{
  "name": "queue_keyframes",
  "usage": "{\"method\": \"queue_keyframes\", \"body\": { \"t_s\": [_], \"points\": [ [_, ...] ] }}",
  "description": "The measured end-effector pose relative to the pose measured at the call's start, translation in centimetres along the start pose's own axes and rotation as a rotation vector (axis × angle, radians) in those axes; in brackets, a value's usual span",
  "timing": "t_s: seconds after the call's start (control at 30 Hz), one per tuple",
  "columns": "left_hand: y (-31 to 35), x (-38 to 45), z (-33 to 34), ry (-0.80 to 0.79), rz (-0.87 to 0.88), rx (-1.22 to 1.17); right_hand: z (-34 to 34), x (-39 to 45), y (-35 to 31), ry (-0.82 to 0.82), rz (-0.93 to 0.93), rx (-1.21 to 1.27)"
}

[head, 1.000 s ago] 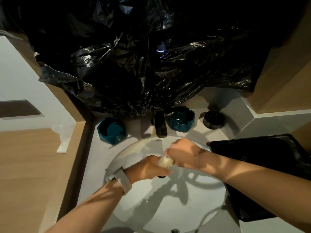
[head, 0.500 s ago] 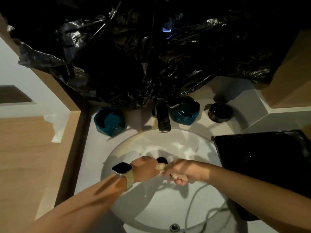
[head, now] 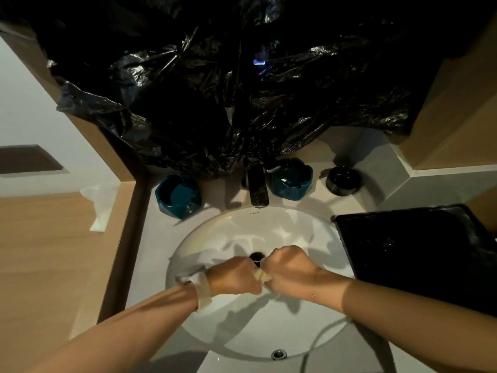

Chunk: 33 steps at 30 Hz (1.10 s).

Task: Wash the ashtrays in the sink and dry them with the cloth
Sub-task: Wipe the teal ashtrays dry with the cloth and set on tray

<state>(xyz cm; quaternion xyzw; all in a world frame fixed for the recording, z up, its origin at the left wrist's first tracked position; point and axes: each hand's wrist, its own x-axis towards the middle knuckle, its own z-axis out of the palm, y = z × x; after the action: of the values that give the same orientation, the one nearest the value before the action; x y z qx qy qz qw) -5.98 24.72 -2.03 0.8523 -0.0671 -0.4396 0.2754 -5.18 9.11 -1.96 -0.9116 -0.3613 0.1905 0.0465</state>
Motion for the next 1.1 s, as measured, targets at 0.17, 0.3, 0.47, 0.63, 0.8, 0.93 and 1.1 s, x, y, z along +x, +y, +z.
{"method": "queue_keyframes", "body": {
  "t_s": [0.17,0.3,0.47,0.63,0.8,0.93,1.1],
  "points": [
    [0.2,0.7,0.1,0.391,0.185,0.543,0.5,1.4,0.2,-0.25,0.391,0.807],
    [-0.7,2.4,-0.1,0.395,0.164,0.551,1.1,1.7,-0.1,-0.533,0.584,1.535],
    [-2.1,3.9,-0.5,0.293,0.199,0.508,1.9,2.9,0.5,-0.749,0.605,1.82],
    [-2.0,3.5,-1.0,0.311,0.23,0.649,1.8,3.5,0.7,-0.791,0.67,1.786],
    [-1.5,3.5,-1.0,0.311,0.214,0.587,1.3,3.0,0.7,-0.726,0.697,1.77],
    [-0.7,1.9,-1.1,0.338,0.184,0.419,-1.0,1.5,0.5,-0.563,0.535,1.313],
    [-1.9,-1.4,-0.8,0.206,0.271,-0.206,-3.2,-2.4,1.1,-0.225,0.424,1.159]
  ]
}}
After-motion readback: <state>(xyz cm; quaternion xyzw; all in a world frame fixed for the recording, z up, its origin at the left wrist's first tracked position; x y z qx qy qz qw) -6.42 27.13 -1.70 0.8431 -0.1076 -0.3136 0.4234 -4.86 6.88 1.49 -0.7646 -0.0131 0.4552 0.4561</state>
